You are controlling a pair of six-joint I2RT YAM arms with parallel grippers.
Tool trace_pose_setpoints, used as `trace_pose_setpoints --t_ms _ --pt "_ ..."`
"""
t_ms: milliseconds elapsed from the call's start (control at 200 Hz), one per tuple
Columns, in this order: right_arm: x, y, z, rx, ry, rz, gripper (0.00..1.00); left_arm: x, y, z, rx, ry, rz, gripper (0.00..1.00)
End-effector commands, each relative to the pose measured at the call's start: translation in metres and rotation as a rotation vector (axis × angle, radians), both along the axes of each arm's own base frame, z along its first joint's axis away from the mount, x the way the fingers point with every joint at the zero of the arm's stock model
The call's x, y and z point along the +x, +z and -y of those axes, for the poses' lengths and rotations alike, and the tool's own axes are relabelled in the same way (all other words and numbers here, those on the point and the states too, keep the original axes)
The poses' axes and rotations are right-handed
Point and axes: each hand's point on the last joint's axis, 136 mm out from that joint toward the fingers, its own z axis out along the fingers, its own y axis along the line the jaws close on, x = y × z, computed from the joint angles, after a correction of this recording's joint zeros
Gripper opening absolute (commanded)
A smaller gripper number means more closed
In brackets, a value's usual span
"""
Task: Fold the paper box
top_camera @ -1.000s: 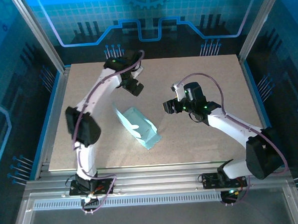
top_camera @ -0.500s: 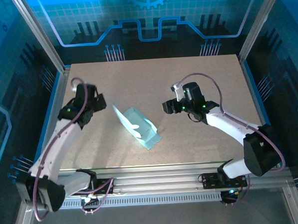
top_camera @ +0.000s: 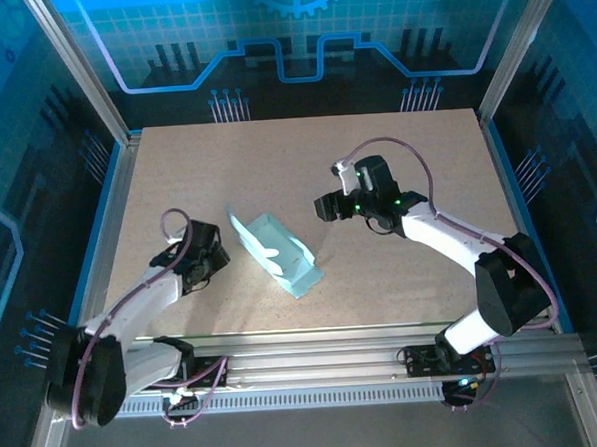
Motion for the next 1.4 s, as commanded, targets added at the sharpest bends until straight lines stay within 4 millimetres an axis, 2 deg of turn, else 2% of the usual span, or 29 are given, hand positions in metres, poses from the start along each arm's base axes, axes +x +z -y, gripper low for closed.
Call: trace_pose_setpoints --t_ms 0,160,275,400,520,590,600,620,821,921,981,1031,1126,1191,1226,1251,1281,1396 --pt "-0.003 0.006 -0.009 0.027 0.015 -0.009 0.76 0.034 0.004 0.024 -0.087 -0.004 0.066 0.54" --pt "-0.007 0.004 0.003 0.007 -0.037 -0.019 0.75 0.059 -0.008 0.039 -0.088 -0.059 0.028 0.52" --pt "-0.006 -0.004 0.027 0.005 -0.14 -0.081 0.74 0.082 -0.01 0.051 -0.099 -0.109 0.036 0.5" --pt "-0.005 -0.008 0.053 0.073 -0.225 -0.115 0.73 0.117 -0.01 0.074 -0.128 -0.205 0.043 0.49" --pt "-0.007 -0.012 0.073 0.096 -0.275 -0.138 0.73 0.155 -0.009 0.111 -0.203 -0.33 0.027 0.5" --pt "-0.006 -0.006 0.081 0.107 -0.293 -0.127 0.73 0.171 -0.012 0.136 -0.225 -0.405 0.001 0.51" --pt "-0.01 -0.014 0.084 0.101 -0.297 -0.144 0.73 0.173 -0.013 0.14 -0.227 -0.417 -0.006 0.51" --pt "-0.011 -0.016 0.086 0.1 -0.301 -0.15 0.73 0.178 -0.013 0.147 -0.228 -0.439 -0.007 0.51" --pt "-0.018 -0.023 0.099 0.132 -0.317 -0.191 0.72 0.197 -0.028 0.221 -0.333 -0.58 -0.048 0.52" --pt "-0.021 -0.029 0.092 0.094 -0.215 -0.173 0.73 0.203 -0.024 0.241 -0.377 -0.599 -0.028 0.54" --pt "-0.021 -0.033 0.089 0.026 -0.122 -0.124 0.73 0.209 -0.017 0.24 -0.389 -0.58 0.001 0.54" --pt "-0.017 -0.038 0.091 -0.044 -0.062 -0.063 0.72 0.214 -0.008 0.231 -0.378 -0.558 0.029 0.55" --pt "-0.001 -0.043 0.1 -0.107 -0.043 -0.002 0.68 0.219 0.009 0.204 -0.377 -0.496 0.079 0.58" --pt "0.005 -0.039 0.096 -0.115 0.015 0.026 0.65 0.218 0.02 0.178 -0.378 -0.446 0.105 0.6" --pt "0.001 -0.044 0.092 -0.13 0.068 0.024 0.65 0.213 0.023 0.164 -0.366 -0.423 0.114 0.6" --pt "0.006 -0.037 0.089 -0.133 0.096 0.037 0.64 0.21 0.026 0.155 -0.354 -0.413 0.123 0.6" --pt "0.005 -0.04 0.088 -0.142 0.125 0.018 0.64 0.204 0.03 0.144 -0.333 -0.405 0.131 0.61" --pt "0.002 -0.056 0.081 -0.195 0.243 0.016 0.61 0.172 0.04 0.118 -0.245 -0.424 0.151 0.65"
